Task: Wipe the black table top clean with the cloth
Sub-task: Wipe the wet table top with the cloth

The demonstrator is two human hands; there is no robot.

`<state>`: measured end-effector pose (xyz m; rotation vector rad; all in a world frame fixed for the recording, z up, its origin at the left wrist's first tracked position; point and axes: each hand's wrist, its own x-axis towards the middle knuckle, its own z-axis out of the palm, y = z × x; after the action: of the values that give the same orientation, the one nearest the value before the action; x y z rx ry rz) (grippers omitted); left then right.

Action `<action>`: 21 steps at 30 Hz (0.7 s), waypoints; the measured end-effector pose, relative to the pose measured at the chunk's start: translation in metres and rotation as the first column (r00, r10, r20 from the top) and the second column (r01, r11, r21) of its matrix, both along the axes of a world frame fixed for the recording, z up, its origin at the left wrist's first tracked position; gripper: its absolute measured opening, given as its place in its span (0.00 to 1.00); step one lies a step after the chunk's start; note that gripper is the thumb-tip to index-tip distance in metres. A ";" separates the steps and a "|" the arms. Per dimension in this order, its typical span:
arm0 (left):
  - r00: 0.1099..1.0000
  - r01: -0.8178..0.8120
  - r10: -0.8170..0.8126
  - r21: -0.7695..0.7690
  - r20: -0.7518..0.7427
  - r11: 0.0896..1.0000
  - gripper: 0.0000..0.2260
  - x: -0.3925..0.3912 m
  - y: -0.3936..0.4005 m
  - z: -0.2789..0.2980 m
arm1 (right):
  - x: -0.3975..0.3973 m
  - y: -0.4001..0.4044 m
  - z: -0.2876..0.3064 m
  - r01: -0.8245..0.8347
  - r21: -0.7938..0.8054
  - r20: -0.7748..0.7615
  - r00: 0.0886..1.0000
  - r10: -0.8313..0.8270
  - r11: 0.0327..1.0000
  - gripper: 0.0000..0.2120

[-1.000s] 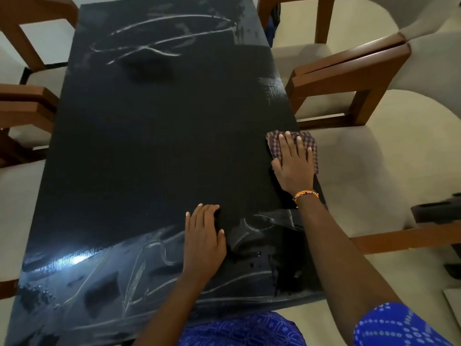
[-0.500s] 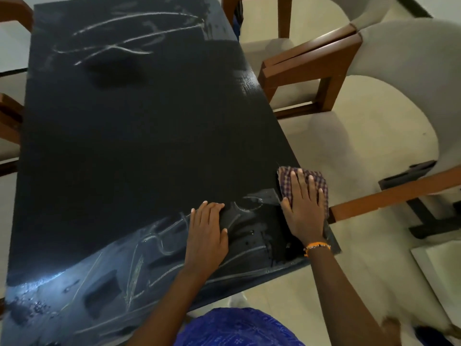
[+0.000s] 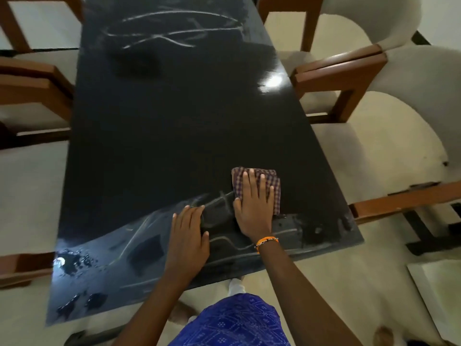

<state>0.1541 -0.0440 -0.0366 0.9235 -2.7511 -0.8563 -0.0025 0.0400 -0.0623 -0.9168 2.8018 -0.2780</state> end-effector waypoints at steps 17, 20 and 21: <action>0.864 -0.504 0.504 0.001 -0.011 0.864 0.24 0.188 -0.089 0.000 | 0.211 -0.182 0.000 -0.548 -0.066 0.044 0.833 0.551 0.834 0.33; 0.841 -0.541 0.541 0.001 -0.023 0.841 0.24 0.207 -0.092 -0.001 | 0.243 -0.200 0.000 -0.655 -0.061 0.052 0.752 0.658 0.753 0.32; 0.835 -0.550 0.550 0.002 -0.031 0.835 0.24 0.213 -0.092 -0.002 | 0.251 -0.203 0.000 -0.689 -0.065 0.060 0.720 0.692 0.722 0.32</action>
<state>0.3669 -0.1358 -0.0390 1.5729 -2.2451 -0.7335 0.2480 -0.1630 -0.0622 -1.8236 2.1645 -0.2390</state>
